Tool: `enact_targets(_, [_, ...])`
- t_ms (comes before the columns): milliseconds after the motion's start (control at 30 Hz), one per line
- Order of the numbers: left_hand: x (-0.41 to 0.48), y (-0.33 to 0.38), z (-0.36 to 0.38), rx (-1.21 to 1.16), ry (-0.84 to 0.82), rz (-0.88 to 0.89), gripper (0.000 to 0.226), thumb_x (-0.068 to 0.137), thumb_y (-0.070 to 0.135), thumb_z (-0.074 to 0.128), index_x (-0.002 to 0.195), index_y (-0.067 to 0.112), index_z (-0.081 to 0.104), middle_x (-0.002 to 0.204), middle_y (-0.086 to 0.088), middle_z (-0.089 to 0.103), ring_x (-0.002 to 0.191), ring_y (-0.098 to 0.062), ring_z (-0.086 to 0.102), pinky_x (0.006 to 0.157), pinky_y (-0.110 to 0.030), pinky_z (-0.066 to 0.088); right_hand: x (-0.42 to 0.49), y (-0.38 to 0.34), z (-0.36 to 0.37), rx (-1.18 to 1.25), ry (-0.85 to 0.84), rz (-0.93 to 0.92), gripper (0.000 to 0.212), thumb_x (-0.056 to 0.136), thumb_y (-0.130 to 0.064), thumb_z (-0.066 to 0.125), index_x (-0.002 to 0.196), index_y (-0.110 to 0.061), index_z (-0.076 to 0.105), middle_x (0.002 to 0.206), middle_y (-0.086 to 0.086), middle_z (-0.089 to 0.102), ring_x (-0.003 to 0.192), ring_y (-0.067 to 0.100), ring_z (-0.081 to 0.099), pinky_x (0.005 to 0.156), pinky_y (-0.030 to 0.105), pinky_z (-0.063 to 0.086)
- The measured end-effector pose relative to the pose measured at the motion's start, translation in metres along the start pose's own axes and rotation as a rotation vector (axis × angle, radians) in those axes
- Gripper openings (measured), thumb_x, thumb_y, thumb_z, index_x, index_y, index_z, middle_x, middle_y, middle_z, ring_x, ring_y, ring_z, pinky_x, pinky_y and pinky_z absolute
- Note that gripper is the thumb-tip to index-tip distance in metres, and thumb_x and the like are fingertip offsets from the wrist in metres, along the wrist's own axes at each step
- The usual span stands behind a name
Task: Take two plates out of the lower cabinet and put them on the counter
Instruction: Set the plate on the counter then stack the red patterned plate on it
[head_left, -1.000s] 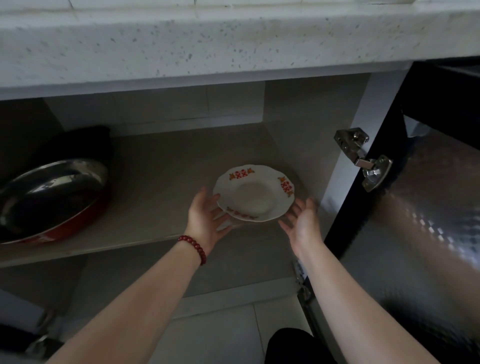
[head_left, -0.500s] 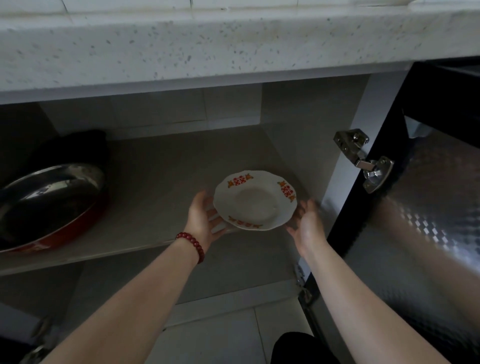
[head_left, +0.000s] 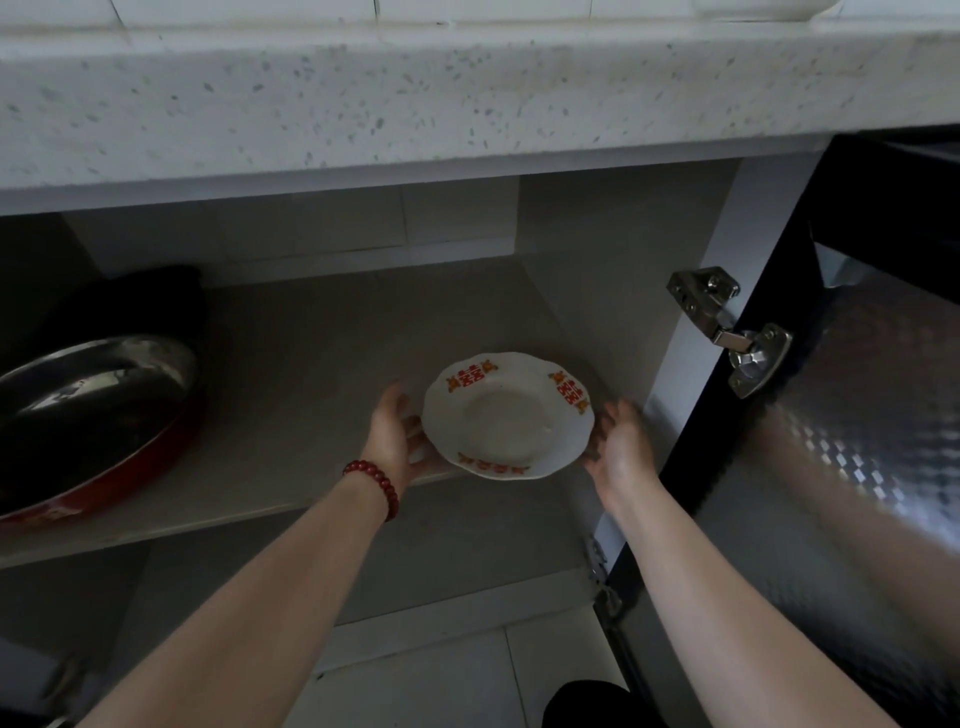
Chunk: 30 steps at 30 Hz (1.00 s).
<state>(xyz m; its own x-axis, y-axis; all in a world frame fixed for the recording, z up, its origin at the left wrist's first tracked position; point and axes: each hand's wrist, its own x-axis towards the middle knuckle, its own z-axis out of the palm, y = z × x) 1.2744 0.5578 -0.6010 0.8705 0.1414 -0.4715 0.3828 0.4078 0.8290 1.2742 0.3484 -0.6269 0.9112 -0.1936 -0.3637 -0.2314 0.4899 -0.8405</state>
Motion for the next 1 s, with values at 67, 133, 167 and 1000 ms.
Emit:
enact_targets(67, [0.005, 0.004, 0.005, 0.014, -0.050, 0.003, 0.052, 0.088, 0.054, 0.035, 0.128, 0.023, 0.046, 0.111, -0.004, 0.053, 0.092, -0.024, 0.053, 0.079, -0.038, 0.044, 0.002, -0.002, 0.000, -0.001, 0.009, 0.012, 0.051, 0.098, -0.045, 0.026, 0.140, -0.018, 0.034, 0.122, 0.004, 0.054, 0.081, 0.008, 0.053, 0.071, 0.031, 0.042])
enact_targets(133, [0.005, 0.006, 0.010, -0.009, -0.093, -0.003, 0.042, 0.089, 0.052, 0.032, 0.097, 0.018, 0.056, 0.092, -0.003, 0.056, 0.067, -0.019, 0.045, 0.066, -0.033, 0.040, 0.002, -0.003, 0.001, -0.002, 0.016, 0.024, 0.051, 0.097, -0.045, 0.026, 0.139, -0.019, 0.036, 0.130, 0.006, 0.053, 0.081, 0.008, 0.053, 0.068, 0.031, 0.042])
enact_targets(167, [0.007, 0.006, 0.011, -0.023, -0.094, -0.011, 0.039, 0.089, 0.051, 0.032, 0.087, 0.020, 0.055, 0.086, -0.003, 0.055, 0.062, -0.018, 0.040, 0.063, -0.032, 0.039, 0.002, -0.003, 0.001, -0.005, 0.022, 0.027, 0.051, 0.097, -0.045, 0.026, 0.139, -0.019, 0.036, 0.132, 0.006, 0.052, 0.082, 0.010, 0.053, 0.066, 0.031, 0.042])
enact_targets(1000, [-0.182, 0.098, 0.005, -0.007, 0.170, -0.322, 0.068, 0.084, 0.062, 0.033, 0.137, 0.021, 0.040, 0.143, -0.013, 0.043, 0.109, -0.034, 0.050, 0.088, -0.049, 0.043, -0.170, -0.114, 0.043, -0.266, 0.179, 0.333, 0.033, 0.096, -0.041, 0.031, 0.093, -0.025, 0.059, 0.082, -0.009, 0.065, 0.083, 0.011, 0.059, 0.069, 0.033, 0.048])
